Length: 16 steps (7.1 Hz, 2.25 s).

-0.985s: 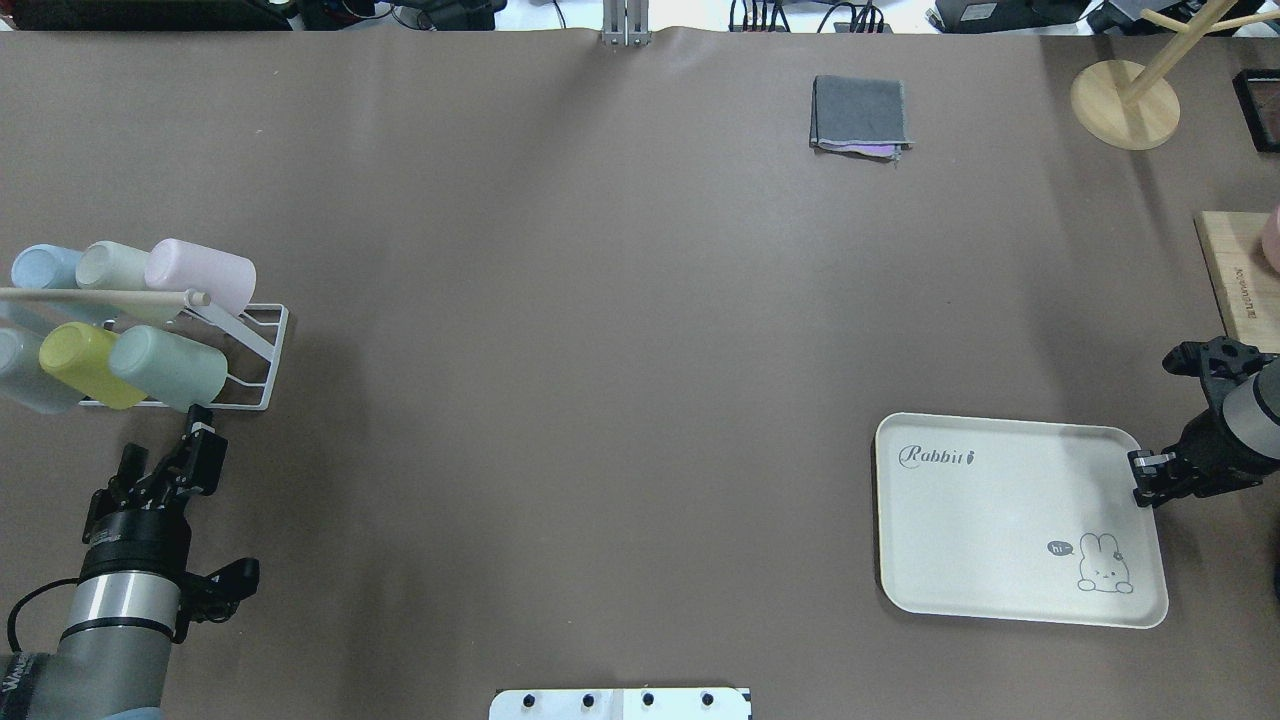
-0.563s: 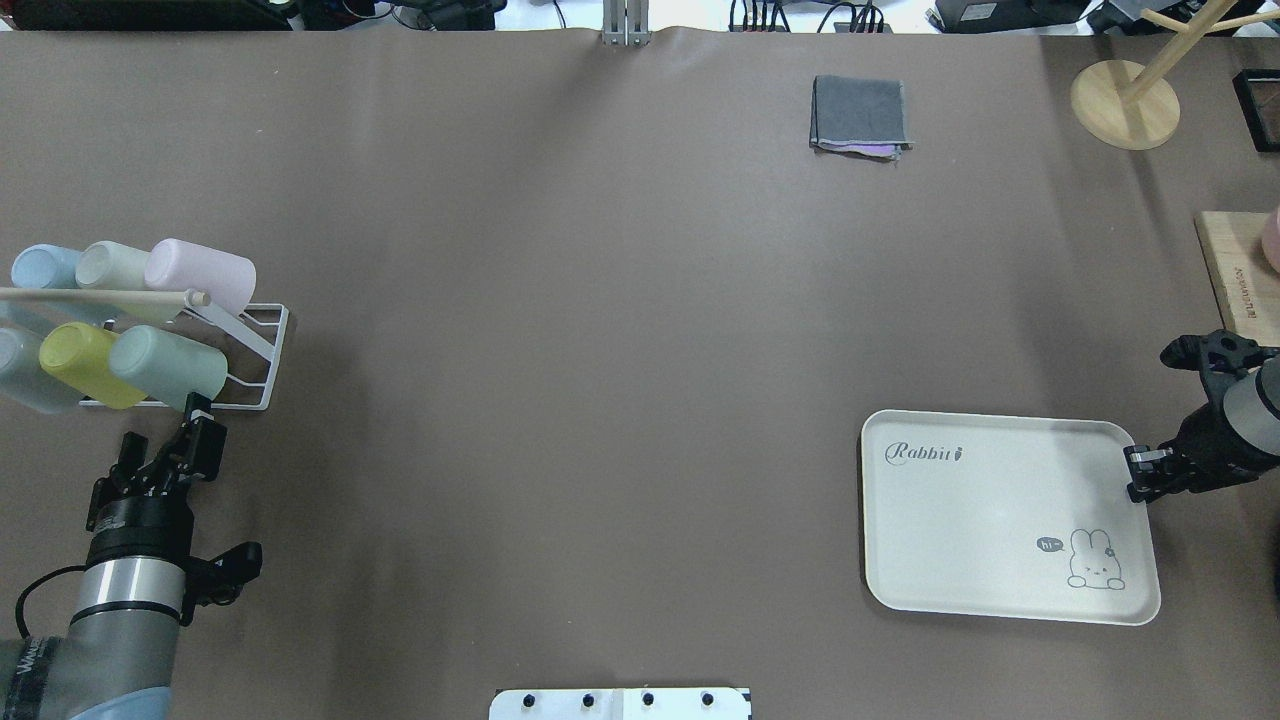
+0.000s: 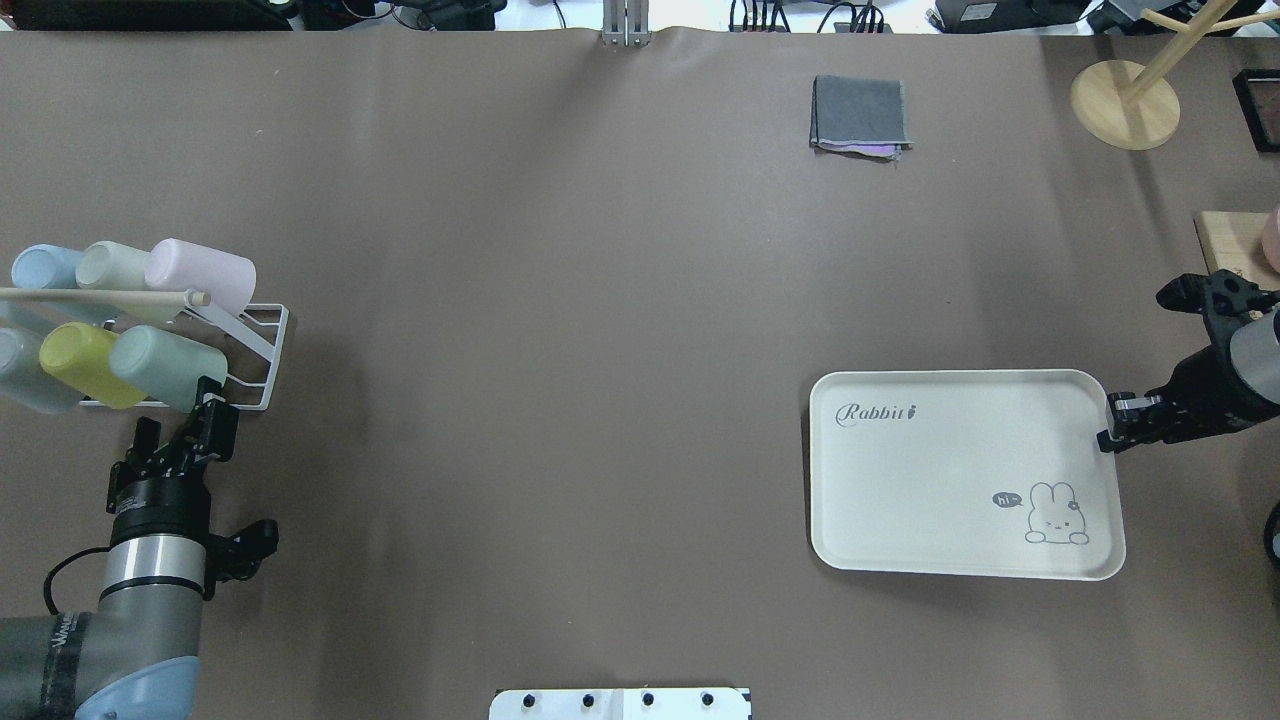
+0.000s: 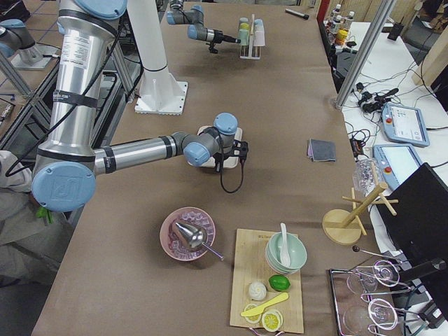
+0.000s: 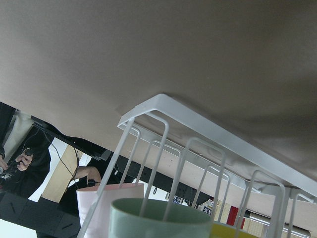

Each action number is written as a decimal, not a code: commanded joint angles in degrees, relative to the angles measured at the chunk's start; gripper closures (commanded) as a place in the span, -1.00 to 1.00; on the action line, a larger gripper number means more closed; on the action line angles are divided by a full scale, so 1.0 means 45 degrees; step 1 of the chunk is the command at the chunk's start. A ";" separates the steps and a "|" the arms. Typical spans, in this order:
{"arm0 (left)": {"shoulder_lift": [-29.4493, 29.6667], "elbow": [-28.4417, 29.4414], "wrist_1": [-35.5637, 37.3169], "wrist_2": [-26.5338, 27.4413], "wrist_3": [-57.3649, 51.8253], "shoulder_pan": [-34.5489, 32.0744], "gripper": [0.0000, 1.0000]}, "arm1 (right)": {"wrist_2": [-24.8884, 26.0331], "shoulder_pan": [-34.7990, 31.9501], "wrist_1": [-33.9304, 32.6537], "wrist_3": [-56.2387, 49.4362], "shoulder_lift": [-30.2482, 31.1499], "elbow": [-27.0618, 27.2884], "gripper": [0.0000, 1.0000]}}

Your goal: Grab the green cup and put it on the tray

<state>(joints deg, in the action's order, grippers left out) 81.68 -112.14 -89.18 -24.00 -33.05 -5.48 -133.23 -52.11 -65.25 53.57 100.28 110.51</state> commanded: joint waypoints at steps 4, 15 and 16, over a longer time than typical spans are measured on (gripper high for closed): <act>0.0092 0.0662 -0.1412 -0.0077 -0.0703 -0.0384 -0.93 | -0.1446 -0.1154 -0.0012 0.1568 -0.1966 -0.0027 1.00; 0.0190 0.1326 -0.3794 -0.0077 -0.3027 -0.0931 -0.96 | -0.1684 0.1519 -0.0949 0.2470 -1.0890 -0.6856 1.00; 0.0209 0.1306 -0.3794 -0.0077 -0.3066 -0.0931 -0.96 | -0.1043 0.1870 -0.0930 0.2471 -1.1168 -0.7192 1.00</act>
<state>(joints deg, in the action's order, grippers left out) 82.54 -106.32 -105.98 -24.35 -46.64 -9.59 -140.52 -45.46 -69.52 64.33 52.66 81.07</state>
